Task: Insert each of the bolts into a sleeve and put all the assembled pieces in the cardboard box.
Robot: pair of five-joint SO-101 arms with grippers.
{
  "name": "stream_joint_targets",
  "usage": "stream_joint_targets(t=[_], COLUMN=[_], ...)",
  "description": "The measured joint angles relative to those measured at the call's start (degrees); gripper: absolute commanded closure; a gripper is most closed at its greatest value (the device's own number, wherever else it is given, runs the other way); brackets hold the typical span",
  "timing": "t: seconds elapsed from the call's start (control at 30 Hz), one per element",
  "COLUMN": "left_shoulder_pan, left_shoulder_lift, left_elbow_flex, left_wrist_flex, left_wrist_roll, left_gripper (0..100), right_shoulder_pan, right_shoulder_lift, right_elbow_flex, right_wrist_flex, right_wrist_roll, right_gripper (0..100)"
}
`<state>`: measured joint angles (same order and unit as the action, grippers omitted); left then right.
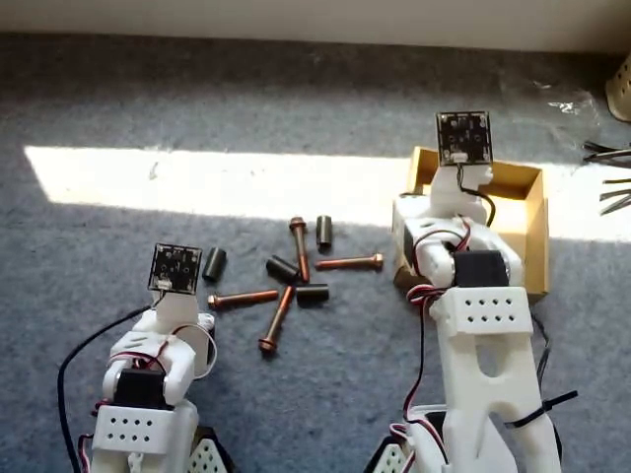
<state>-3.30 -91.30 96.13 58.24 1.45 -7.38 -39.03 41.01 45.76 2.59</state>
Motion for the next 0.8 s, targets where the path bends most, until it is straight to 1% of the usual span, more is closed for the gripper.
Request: stream_joint_targets(t=[0.8], left_shoulder_pan=[0.0], left_shoulder_lift=[0.0], left_elbow_flex=[0.0], left_wrist_flex=[0.0], left_wrist_roll=[0.0], left_gripper=[99], right_shoulder_pan=[0.0], right_shoulder_lift=[-0.1], right_elbow_flex=[1.4], right_wrist_flex=[0.0], right_wrist_roll=[0.0], right_gripper=[99.4])
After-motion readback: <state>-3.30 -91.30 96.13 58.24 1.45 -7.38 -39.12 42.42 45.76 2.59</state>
